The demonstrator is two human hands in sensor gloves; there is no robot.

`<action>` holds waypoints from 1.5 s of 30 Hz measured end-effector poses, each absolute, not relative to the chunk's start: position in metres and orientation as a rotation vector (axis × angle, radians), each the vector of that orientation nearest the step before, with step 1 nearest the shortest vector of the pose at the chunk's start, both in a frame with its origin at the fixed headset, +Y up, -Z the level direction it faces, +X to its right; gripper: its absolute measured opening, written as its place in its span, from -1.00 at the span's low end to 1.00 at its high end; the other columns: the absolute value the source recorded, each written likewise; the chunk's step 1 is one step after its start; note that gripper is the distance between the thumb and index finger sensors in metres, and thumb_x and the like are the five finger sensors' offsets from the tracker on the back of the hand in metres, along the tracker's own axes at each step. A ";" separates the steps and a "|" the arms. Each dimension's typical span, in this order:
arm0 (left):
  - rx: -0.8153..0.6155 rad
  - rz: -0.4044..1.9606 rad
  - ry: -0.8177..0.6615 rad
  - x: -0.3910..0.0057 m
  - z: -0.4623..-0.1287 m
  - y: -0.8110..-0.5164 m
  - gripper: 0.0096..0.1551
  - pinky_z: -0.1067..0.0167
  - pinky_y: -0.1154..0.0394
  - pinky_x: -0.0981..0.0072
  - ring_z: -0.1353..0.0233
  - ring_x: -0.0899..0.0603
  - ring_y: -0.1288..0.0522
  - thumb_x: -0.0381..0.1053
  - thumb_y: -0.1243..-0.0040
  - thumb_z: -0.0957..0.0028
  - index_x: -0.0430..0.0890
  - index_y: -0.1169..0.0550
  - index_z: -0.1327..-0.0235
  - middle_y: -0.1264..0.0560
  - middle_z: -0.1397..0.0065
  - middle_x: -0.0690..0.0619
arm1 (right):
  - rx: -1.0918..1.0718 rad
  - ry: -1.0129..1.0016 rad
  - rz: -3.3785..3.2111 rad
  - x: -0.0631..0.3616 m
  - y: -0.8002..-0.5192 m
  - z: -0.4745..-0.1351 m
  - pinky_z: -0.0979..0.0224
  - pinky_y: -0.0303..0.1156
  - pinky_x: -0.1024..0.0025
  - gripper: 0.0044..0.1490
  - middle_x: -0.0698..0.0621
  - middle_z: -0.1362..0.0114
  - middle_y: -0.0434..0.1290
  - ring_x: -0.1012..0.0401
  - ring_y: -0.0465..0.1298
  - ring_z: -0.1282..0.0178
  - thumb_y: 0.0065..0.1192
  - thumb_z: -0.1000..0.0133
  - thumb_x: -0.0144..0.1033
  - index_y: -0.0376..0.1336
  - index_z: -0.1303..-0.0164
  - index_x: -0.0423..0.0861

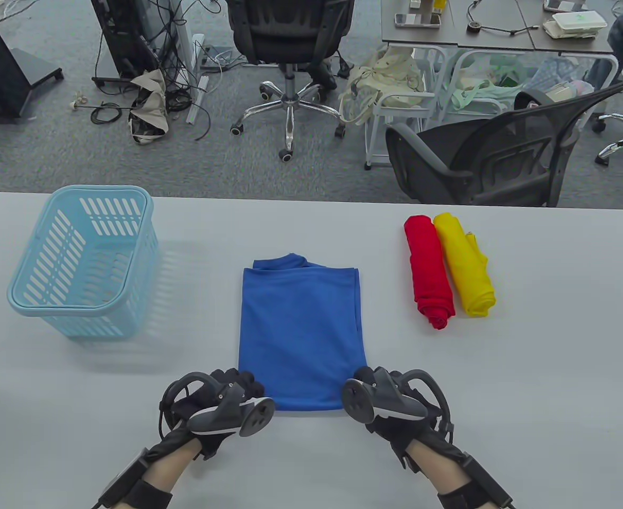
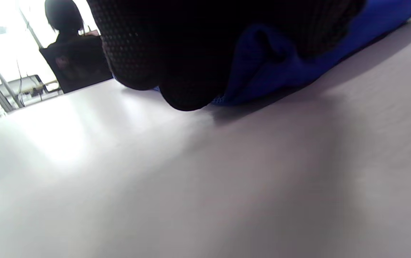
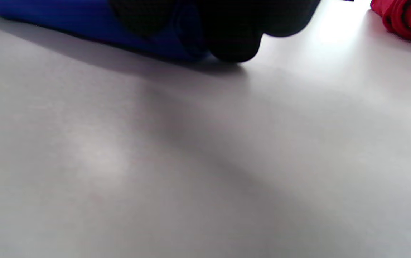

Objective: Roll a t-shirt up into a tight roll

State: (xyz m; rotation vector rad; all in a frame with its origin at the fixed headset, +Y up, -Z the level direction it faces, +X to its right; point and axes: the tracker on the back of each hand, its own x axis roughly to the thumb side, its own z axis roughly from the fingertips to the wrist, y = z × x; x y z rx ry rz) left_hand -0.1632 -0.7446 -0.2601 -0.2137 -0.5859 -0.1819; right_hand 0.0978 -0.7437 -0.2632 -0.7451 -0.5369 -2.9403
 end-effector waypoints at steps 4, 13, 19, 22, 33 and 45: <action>-0.466 0.233 -0.573 -0.185 -0.265 -0.735 -0.54 -0.14 -0.64 0.14 -0.14 -0.09 -0.68 0.20 -0.05 -0.10 0.08 -0.59 -0.16 -0.65 -0.22 0.05 | -0.850 -0.756 -3.200 0.123 -0.727 -0.261 -0.32 0.44 0.07 -0.53 -0.10 -0.49 0.40 0.04 0.58 -0.26 0.03 -0.34 -0.22 0.29 -0.44 -0.02; -0.061 -0.438 -0.355 -0.169 -0.260 -0.733 -0.47 -0.20 -0.60 0.21 -0.27 -0.07 -0.61 0.27 -0.03 -0.08 0.14 -0.48 -0.29 -0.55 -0.37 0.09 | -0.544 -0.747 -3.082 0.115 -0.754 -0.277 -0.31 0.42 0.09 -0.51 -0.06 -0.47 0.35 0.11 0.56 -0.19 -0.06 -0.39 -0.08 0.20 -0.48 -0.02; -0.170 -0.097 -0.629 -0.149 -0.239 -0.737 -0.34 -0.31 -0.55 0.07 -0.38 -0.14 -0.57 0.24 -0.08 -0.05 0.10 -0.42 -0.45 -0.49 -0.50 -0.01 | -0.527 -0.747 -3.098 0.117 -0.754 -0.276 -0.31 0.43 0.10 -0.50 -0.05 -0.48 0.34 0.12 0.56 -0.19 -0.03 -0.39 -0.05 0.19 -0.48 0.00; -0.233 -0.284 -0.641 -0.137 -0.238 -0.757 -0.24 -0.39 -0.48 0.04 -0.44 -0.18 -0.46 0.30 -0.06 -0.02 0.12 -0.29 -0.52 -0.35 -0.57 -0.03 | -0.417 -0.541 -3.019 0.115 -0.739 -0.266 -0.35 0.41 0.03 -0.39 -0.12 -0.56 0.33 0.03 0.55 -0.28 0.10 -0.34 -0.03 0.19 -0.56 -0.04; -0.175 -0.356 -0.619 -0.135 -0.238 -0.758 -0.18 -0.38 -0.50 0.03 -0.45 -0.15 -0.48 0.33 -0.09 0.01 0.14 -0.23 -0.54 -0.37 -0.58 -0.04 | -0.775 -0.548 -2.848 0.090 -0.753 -0.255 -0.56 0.21 -0.02 -0.12 -0.03 -0.74 0.01 -0.01 0.24 -0.65 0.31 -0.22 0.03 -0.07 -0.63 0.14; -0.176 -0.052 -0.590 -0.150 -0.248 -0.740 -0.48 -0.10 -0.69 0.16 -0.07 0.00 -0.76 0.11 -0.09 -0.09 0.04 -0.55 -0.30 -0.75 -0.14 0.13 | -0.833 -0.772 -3.116 0.111 -0.741 -0.267 -0.37 0.44 0.13 -0.45 -0.05 -0.51 0.38 0.05 0.55 -0.37 0.08 -0.32 -0.18 0.17 -0.54 0.02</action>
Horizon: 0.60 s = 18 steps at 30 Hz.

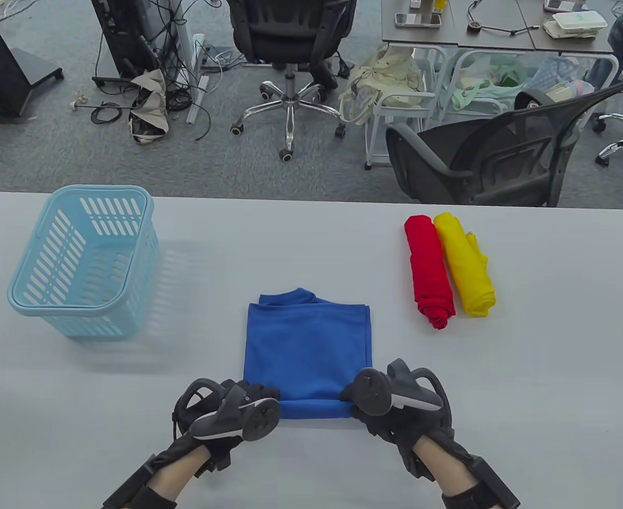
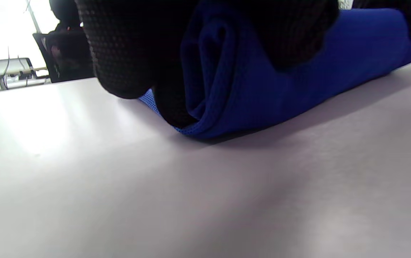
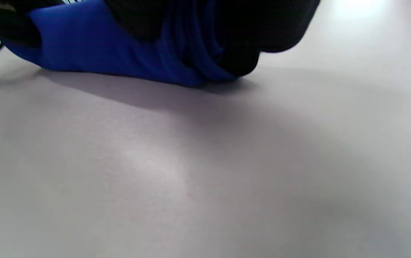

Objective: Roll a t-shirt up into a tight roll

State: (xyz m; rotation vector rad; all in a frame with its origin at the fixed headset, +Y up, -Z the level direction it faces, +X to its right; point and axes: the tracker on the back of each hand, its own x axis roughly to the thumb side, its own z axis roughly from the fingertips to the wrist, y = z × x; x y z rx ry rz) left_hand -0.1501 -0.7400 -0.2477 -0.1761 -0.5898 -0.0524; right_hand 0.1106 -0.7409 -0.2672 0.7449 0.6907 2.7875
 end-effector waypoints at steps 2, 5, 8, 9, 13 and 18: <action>-0.217 0.029 -0.587 -0.156 -0.248 -0.738 -0.46 -0.06 -0.70 0.17 0.00 0.01 -0.78 0.15 -0.06 -0.10 0.02 -0.56 -0.29 -0.78 -0.06 0.14 | 0.659 0.783 2.666 0.120 -0.744 -0.270 -0.28 0.50 0.18 -0.44 -0.07 -0.45 0.44 0.07 0.62 -0.26 0.02 -0.34 -0.18 0.19 -0.55 -0.04; -0.227 0.043 -0.562 -0.159 -0.251 -0.741 -0.43 -0.09 -0.67 0.13 -0.01 -0.01 -0.75 0.20 -0.02 -0.09 0.03 -0.55 -0.30 -0.75 -0.04 0.15 | 0.528 0.801 2.705 0.125 -0.751 -0.274 -0.22 0.53 0.24 -0.41 -0.05 -0.41 0.45 0.12 0.65 -0.17 0.04 -0.35 -0.11 0.16 -0.56 -0.08; -0.177 -0.158 -0.531 -0.157 -0.251 -0.749 -0.36 -0.18 -0.63 0.10 -0.13 -0.04 -0.71 0.25 -0.07 -0.04 0.05 -0.49 -0.37 -0.69 -0.17 0.14 | 0.452 0.767 2.791 0.120 -0.751 -0.273 -0.22 0.52 0.23 -0.32 -0.05 -0.43 0.41 0.13 0.64 -0.16 0.12 -0.33 -0.01 0.13 -0.58 -0.10; -0.145 -0.254 -0.517 -0.156 -0.250 -0.750 -0.34 -0.22 -0.62 0.08 -0.18 -0.06 -0.69 0.26 -0.07 -0.03 0.06 -0.47 -0.40 -0.67 -0.23 0.13 | 0.442 0.732 2.882 0.118 -0.750 -0.272 -0.24 0.50 0.22 -0.28 -0.05 -0.45 0.39 0.13 0.62 -0.18 0.12 -0.32 0.03 0.11 -0.59 -0.09; -0.021 -0.371 -0.506 -0.149 -0.240 -0.738 -0.33 -0.32 -0.56 0.04 -0.34 -0.09 -0.61 0.18 -0.12 -0.07 0.08 -0.39 -0.49 -0.53 -0.46 0.05 | 0.394 0.695 2.973 0.119 -0.750 -0.271 -0.26 0.49 0.19 -0.20 -0.05 -0.47 0.36 0.12 0.60 -0.19 0.08 -0.29 0.14 0.08 -0.62 -0.09; -0.094 -0.220 -0.678 -0.137 -0.229 -0.741 -0.33 -0.33 -0.57 0.05 -0.35 -0.08 -0.62 0.19 -0.12 -0.05 0.13 -0.38 -0.49 -0.54 -0.48 0.07 | 0.383 0.683 3.003 0.116 -0.746 -0.268 -0.27 0.48 0.15 -0.19 -0.09 -0.48 0.36 0.07 0.59 -0.22 0.08 -0.28 0.15 0.09 -0.62 -0.11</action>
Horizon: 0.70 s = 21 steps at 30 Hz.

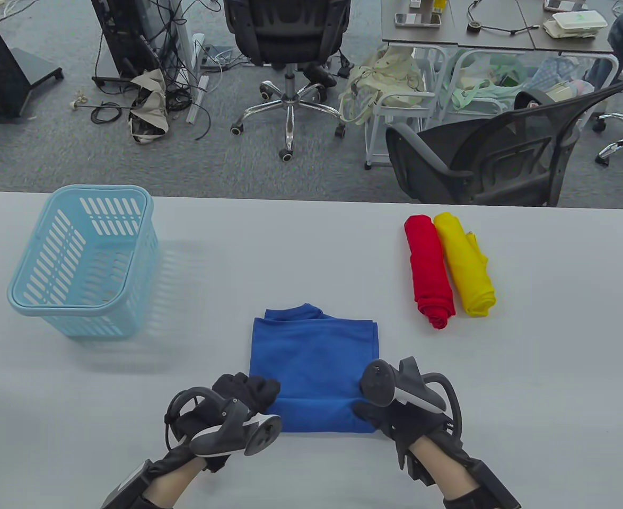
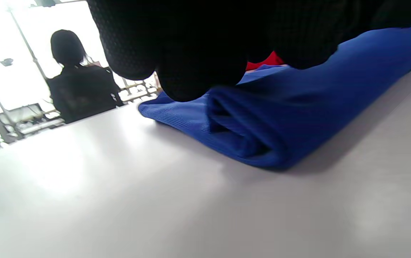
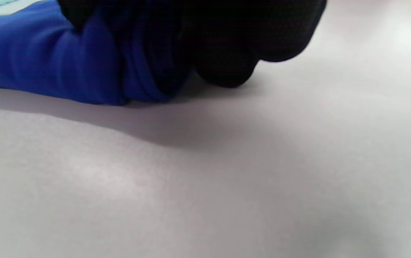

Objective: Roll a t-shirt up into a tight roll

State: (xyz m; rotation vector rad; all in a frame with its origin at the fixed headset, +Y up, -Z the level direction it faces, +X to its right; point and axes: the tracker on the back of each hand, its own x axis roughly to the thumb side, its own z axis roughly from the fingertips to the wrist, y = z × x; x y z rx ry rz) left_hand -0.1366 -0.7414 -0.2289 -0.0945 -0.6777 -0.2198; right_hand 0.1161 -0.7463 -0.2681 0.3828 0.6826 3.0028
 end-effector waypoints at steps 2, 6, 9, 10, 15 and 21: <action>-0.172 -0.209 -0.677 -0.133 -0.229 -0.752 -0.26 -0.37 -0.50 -0.02 -0.39 -0.17 -0.55 0.22 -0.12 -0.03 0.11 -0.34 -0.53 -0.46 -0.54 -0.01 | 0.377 0.588 3.091 0.113 -0.736 -0.263 -0.35 0.42 0.06 -0.18 -0.16 -0.57 0.27 -0.02 0.52 -0.35 0.12 -0.28 0.11 0.06 -0.64 -0.10; -0.159 -0.279 -0.687 -0.130 -0.232 -0.754 -0.15 -0.39 -0.51 0.01 -0.41 -0.12 -0.54 0.31 -0.11 0.02 0.08 -0.28 -0.57 -0.43 -0.55 0.01 | 0.518 0.340 3.176 0.104 -0.708 -0.247 -0.45 0.32 0.02 -0.31 -0.13 -0.68 0.13 -0.01 0.41 -0.46 0.15 -0.30 0.02 0.09 -0.60 0.05; -0.163 -0.288 -0.686 -0.130 -0.231 -0.755 -0.12 -0.40 -0.49 0.00 -0.41 -0.13 -0.52 0.32 -0.12 0.04 0.07 -0.25 -0.58 -0.40 -0.56 -0.01 | 0.803 0.505 2.978 0.091 -0.717 -0.240 -0.50 0.27 -0.05 -0.26 -0.13 -0.69 0.13 -0.06 0.34 -0.56 0.21 -0.27 0.03 0.09 -0.62 0.02; -0.167 -0.296 -0.680 -0.130 -0.231 -0.756 -0.11 -0.40 -0.48 0.00 -0.42 -0.12 -0.51 0.33 -0.13 0.04 0.09 -0.24 -0.58 -0.38 -0.57 -0.02 | 0.816 0.586 3.034 0.086 -0.730 -0.239 -0.51 0.25 -0.07 -0.20 -0.14 -0.70 0.11 -0.08 0.31 -0.60 0.24 -0.25 0.04 0.06 -0.65 0.01; -0.132 -0.341 -0.649 -0.133 -0.235 -0.757 -0.22 -0.43 -0.47 -0.02 -0.43 -0.10 -0.50 0.24 -0.13 -0.02 0.24 -0.21 -0.55 -0.38 -0.56 0.02 | 0.846 0.621 3.171 0.079 -0.751 -0.246 -0.56 0.18 -0.09 -0.11 -0.11 -0.74 -0.03 -0.07 0.20 -0.68 0.25 -0.25 -0.01 -0.14 -0.66 0.08; -0.192 -0.075 -0.627 -0.145 -0.248 -0.744 -0.41 -0.26 -0.63 0.06 -0.20 -0.02 -0.70 0.09 -0.08 -0.10 0.07 -0.44 -0.45 -0.65 -0.29 0.11 | 0.784 0.676 2.946 0.096 -0.740 -0.259 -0.46 0.34 0.01 -0.28 -0.08 -0.63 0.24 0.00 0.42 -0.53 0.06 -0.33 -0.14 -0.05 -0.70 0.05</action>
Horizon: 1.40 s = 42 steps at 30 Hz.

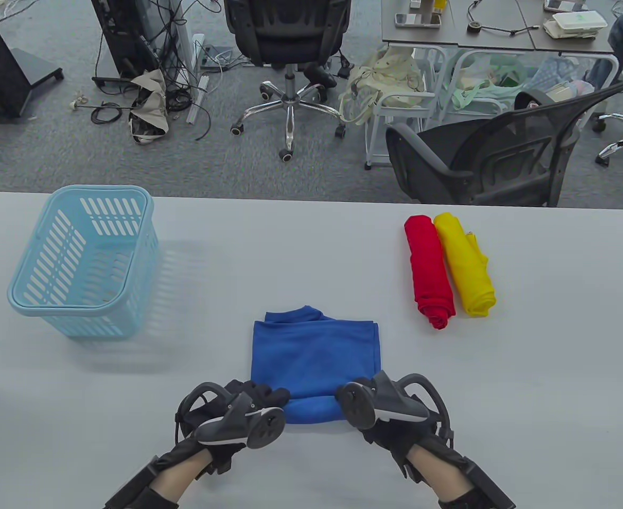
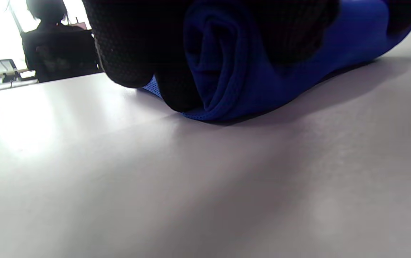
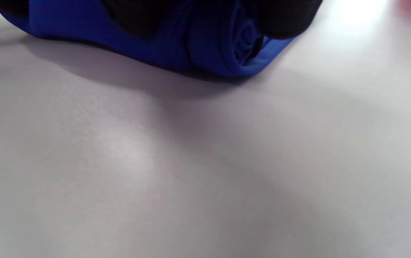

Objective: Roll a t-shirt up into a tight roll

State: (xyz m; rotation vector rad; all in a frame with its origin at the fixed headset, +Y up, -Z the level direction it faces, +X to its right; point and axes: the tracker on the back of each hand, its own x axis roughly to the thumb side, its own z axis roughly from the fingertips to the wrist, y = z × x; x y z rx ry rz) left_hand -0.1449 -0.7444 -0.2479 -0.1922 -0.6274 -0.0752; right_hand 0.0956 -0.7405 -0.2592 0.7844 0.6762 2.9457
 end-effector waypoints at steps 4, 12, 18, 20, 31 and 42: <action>-0.343 0.230 -0.571 -0.163 -0.259 -0.747 -0.40 -0.13 -0.66 0.08 -0.04 -0.03 -0.75 0.14 -0.02 -0.12 -0.01 -0.50 -0.40 -0.74 -0.13 0.08 | 0.649 0.795 2.723 0.114 -0.745 -0.266 -0.34 0.43 0.09 -0.24 -0.11 -0.54 0.35 0.01 0.53 -0.35 -0.05 -0.36 -0.12 -0.07 -0.77 -0.04; -0.133 -0.198 -0.461 -0.159 -0.254 -0.746 -0.32 -0.28 -0.57 0.01 -0.23 -0.09 -0.65 0.29 -0.02 -0.05 0.08 -0.45 -0.43 -0.61 -0.34 0.04 | 0.546 0.717 2.873 0.106 -0.744 -0.262 -0.34 0.43 0.10 -0.35 -0.09 -0.57 0.31 0.03 0.53 -0.36 0.09 -0.33 -0.05 0.12 -0.61 0.01; -0.086 -0.170 -0.658 -0.135 -0.229 -0.736 -0.25 -0.40 -0.48 -0.06 -0.43 -0.14 -0.53 0.25 -0.06 -0.06 0.14 -0.28 -0.57 -0.42 -0.58 -0.04 | 0.528 0.709 2.880 0.105 -0.746 -0.260 -0.38 0.40 0.10 -0.35 -0.10 -0.59 0.27 0.03 0.50 -0.37 -0.01 -0.36 -0.05 0.09 -0.66 0.00; -0.154 -0.191 -0.679 -0.127 -0.226 -0.748 -0.22 -0.41 -0.45 -0.11 -0.45 -0.21 -0.51 0.26 -0.08 -0.03 0.12 -0.28 -0.58 -0.40 -0.60 -0.08 | 0.529 0.699 2.891 0.105 -0.745 -0.259 -0.38 0.41 0.10 -0.34 -0.11 -0.60 0.27 0.02 0.50 -0.38 -0.02 -0.36 -0.04 0.08 -0.67 0.00; -0.133 -0.284 -0.650 -0.130 -0.240 -0.758 -0.31 -0.39 -0.51 0.00 -0.39 -0.09 -0.54 0.16 -0.05 -0.11 0.20 -0.24 -0.56 -0.45 -0.52 -0.01 | 0.810 0.543 2.978 0.084 -0.738 -0.239 -0.58 0.14 -0.13 -0.25 -0.14 -0.75 0.01 -0.13 0.18 -0.67 0.23 -0.29 -0.03 0.05 -0.67 0.08; -0.188 -0.147 -0.585 -0.146 -0.249 -0.756 -0.21 -0.45 -0.38 -0.16 -0.49 -0.26 -0.41 0.31 0.05 -0.08 0.22 -0.11 -0.62 -0.30 -0.64 -0.16 | 0.788 0.683 2.868 0.083 -0.745 -0.261 -0.49 0.29 -0.02 -0.23 -0.14 -0.67 0.20 -0.06 0.36 -0.54 0.05 -0.34 -0.09 -0.06 -0.76 0.05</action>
